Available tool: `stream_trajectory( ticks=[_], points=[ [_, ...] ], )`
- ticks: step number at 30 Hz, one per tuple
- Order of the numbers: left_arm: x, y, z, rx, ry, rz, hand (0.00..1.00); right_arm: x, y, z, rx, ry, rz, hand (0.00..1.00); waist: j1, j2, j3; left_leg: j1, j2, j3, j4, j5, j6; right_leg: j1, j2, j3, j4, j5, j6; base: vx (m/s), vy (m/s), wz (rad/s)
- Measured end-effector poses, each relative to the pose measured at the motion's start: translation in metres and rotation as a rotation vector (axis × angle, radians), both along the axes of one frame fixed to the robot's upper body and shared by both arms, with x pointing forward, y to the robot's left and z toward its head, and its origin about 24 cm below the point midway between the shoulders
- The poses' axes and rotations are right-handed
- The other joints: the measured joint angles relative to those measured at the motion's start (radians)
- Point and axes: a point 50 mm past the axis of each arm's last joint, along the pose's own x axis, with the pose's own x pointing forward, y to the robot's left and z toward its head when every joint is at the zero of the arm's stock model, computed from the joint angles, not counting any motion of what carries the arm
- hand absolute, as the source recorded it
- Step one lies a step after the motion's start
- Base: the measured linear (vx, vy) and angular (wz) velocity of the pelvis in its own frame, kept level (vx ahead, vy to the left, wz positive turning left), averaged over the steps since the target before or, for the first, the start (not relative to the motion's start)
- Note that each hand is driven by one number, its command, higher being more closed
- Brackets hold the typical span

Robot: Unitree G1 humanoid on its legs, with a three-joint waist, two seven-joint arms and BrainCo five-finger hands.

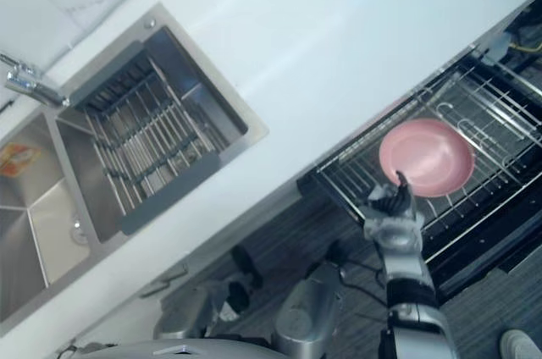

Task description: Walk over to the sink, pick up the cup, carry it to the dishwasher, place the cup inside the dishwasher, then close the dishwasher door

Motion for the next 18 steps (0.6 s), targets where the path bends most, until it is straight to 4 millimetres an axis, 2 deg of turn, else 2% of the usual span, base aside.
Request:
stream_trajectory(
  ticks=[1, 2, 3, 6, 8, 9, 11, 12, 13, 14, 16, 17, 18],
  points=[
    [-0.004, 0.000, -0.001, -0.003, 0.007, 0.013, 0.00, -0.005, 0.000, 0.000, 0.019, -0.024, -0.019, 0.00, -0.002, -0.008, -0.012, 0.000, 0.002, -0.002, 0.000, -0.002, 0.000, 0.004, 0.003, -0.003, -0.007, 0.003, 0.000, 0.11, -0.063, -0.02],
    [-0.008, -0.001, -0.001, -0.007, 0.015, 0.023, 0.00, -0.010, -0.002, 0.004, 0.038, -0.070, -0.040, 0.00, -0.007, -0.005, -0.028, 0.008, 0.007, -0.002, 0.000, -0.006, -0.001, 0.019, 0.012, -0.007, -0.021, 0.008, 0.000, 0.12, -0.063, -0.11],
    [-0.014, -0.002, -0.002, -0.009, 0.032, 0.031, 0.00, -0.016, -0.003, 0.017, 0.055, -0.173, -0.065, 0.00, -0.010, -0.019, -0.037, 0.035, 0.018, 0.004, 0.001, -0.021, 0.007, 0.051, 0.029, -0.007, -0.042, 0.010, 0.003, 0.12, -0.063, -0.19],
    [-0.025, 0.000, -0.003, 0.004, 0.058, 0.038, 0.00, -0.027, -0.007, 0.042, 0.066, -0.351, -0.114, 0.00, -0.022, -0.047, -0.067, 0.058, 0.039, 0.016, 0.032, -0.057, -0.003, 0.087, 0.050, -0.001, -0.066, 0.008, 0.004, 0.07, -0.045, -0.25],
    [-0.037, 0.002, -0.003, 0.005, 0.079, 0.068, 0.00, -0.049, -0.019, 0.069, 0.027, -0.510, -0.199, 0.00, -0.027, -0.075, -0.087, 0.074, 0.068, 0.038, 0.080, -0.098, -0.007, 0.117, 0.072, 0.017, -0.087, 0.011, 0.003, 0.07, -0.049, -0.31],
    [-0.041, 0.002, -0.003, 0.006, 0.090, 0.071, 0.00, -0.056, -0.024, 0.076, 0.004, -0.539, -0.226, 0.00, -0.031, -0.080, -0.091, 0.078, 0.074, 0.040, 0.090, -0.105, -0.004, 0.127, 0.077, 0.017, -0.095, 0.013, 0.004, 0.06, -0.023, -0.22],
    [-0.062, 0.001, -0.003, 0.008, 0.145, 0.062, 0.00, -0.088, -0.045, 0.099, -0.096, -0.640, -0.352, 0.00, -0.045, -0.096, -0.112, 0.105, 0.088, 0.064, 0.105, -0.125, -0.012, 0.158, 0.094, 0.029, -0.124, 0.022, 0.007, 0.07, -0.005, -0.25],
    [-0.069, 0.001, -0.003, 0.005, 0.162, 0.065, 0.00, -0.095, -0.049, 0.104, -0.117, -0.661, -0.384, 0.00, -0.050, -0.099, -0.120, 0.109, 0.089, 0.070, 0.103, -0.127, -0.013, 0.159, 0.098, 0.036, -0.131, 0.027, 0.011, 0.08, 0.002, -0.32],
    [-0.078, 0.001, -0.002, -0.002, 0.186, 0.082, 0.00, -0.114, -0.060, 0.114, -0.166, -0.703, -0.477, 0.00, -0.061, -0.104, -0.131, 0.117, 0.093, 0.088, 0.097, -0.125, -0.014, 0.160, 0.110, 0.045, -0.148, 0.038, 0.010, 0.05, -0.009, -0.30],
    [-0.081, 0.001, -0.002, -0.004, 0.193, 0.091, 0.00, -0.121, -0.065, 0.117, -0.183, -0.714, -0.510, 0.00, -0.062, -0.102, -0.135, 0.121, 0.096, 0.094, 0.098, -0.126, -0.016, 0.161, 0.117, 0.053, -0.156, 0.042, 0.008, 0.03, -0.023, -0.33],
    [-0.088, -0.001, -0.002, -0.012, 0.212, 0.107, 0.00, -0.141, -0.079, 0.128, -0.222, -0.752, -0.595, 0.00, -0.073, -0.114, -0.130, 0.139, 0.105, 0.117, 0.098, -0.132, -0.023, 0.175, 0.132, 0.067, -0.176, 0.053, 0.005, -0.02, -0.024, -0.32],
    [-0.097, -0.002, -0.002, -0.020, 0.239, 0.123, 0.00, -0.156, -0.090, 0.138, -0.242, -0.784, -0.658, 0.00, -0.089, -0.111, -0.136, 0.145, 0.116, 0.130, 0.103, -0.146, -0.036, 0.189, 0.144, 0.072, -0.194, 0.055, 0.002, -0.08, -0.022, -0.29],
    [-0.103, -0.003, -0.002, -0.031, 0.257, 0.129, 0.00, -0.163, -0.097, 0.141, -0.235, -0.791, -0.699, 0.00, -0.102, -0.115, -0.148, 0.142, 0.120, 0.140, 0.104, -0.148, -0.036, 0.187, 0.149, 0.073, -0.203, 0.051, 0.000, -0.09, -0.027, -0.26]
  ],
)
